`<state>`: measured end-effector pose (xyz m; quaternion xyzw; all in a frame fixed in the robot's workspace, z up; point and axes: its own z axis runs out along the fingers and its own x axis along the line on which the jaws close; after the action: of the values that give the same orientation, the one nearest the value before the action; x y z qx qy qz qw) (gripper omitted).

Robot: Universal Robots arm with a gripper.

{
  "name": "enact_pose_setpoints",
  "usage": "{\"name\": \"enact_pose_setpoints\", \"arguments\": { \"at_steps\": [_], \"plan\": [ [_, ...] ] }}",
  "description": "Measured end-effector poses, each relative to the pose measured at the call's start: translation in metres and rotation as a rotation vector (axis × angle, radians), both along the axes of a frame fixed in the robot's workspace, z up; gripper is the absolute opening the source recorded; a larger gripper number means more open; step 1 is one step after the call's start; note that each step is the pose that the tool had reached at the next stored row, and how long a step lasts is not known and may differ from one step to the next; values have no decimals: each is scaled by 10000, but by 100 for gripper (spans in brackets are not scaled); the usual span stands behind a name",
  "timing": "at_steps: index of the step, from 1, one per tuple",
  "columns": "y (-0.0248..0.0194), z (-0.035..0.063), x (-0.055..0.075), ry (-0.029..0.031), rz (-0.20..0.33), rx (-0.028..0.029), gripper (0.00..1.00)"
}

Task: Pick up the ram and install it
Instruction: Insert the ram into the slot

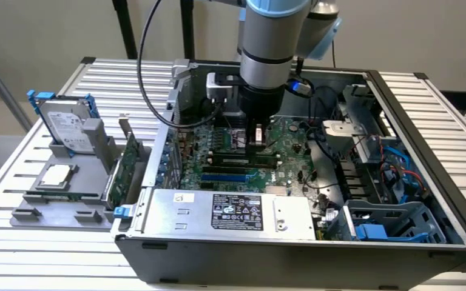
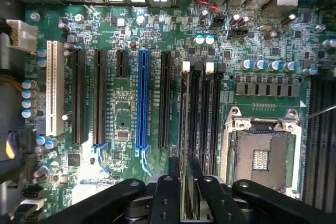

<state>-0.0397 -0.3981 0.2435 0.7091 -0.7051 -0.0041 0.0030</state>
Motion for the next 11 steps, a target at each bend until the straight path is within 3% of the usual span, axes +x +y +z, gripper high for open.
{"name": "enact_pose_setpoints", "arguments": {
  "at_steps": [2, 3, 11],
  "plan": [
    [0, 44, -1, 0, 0, 34, 100],
    [0, 59, -4, 0, 1, 54, 0],
    [0, 66, -11, 0, 0, 70, 0]
  ]
}}
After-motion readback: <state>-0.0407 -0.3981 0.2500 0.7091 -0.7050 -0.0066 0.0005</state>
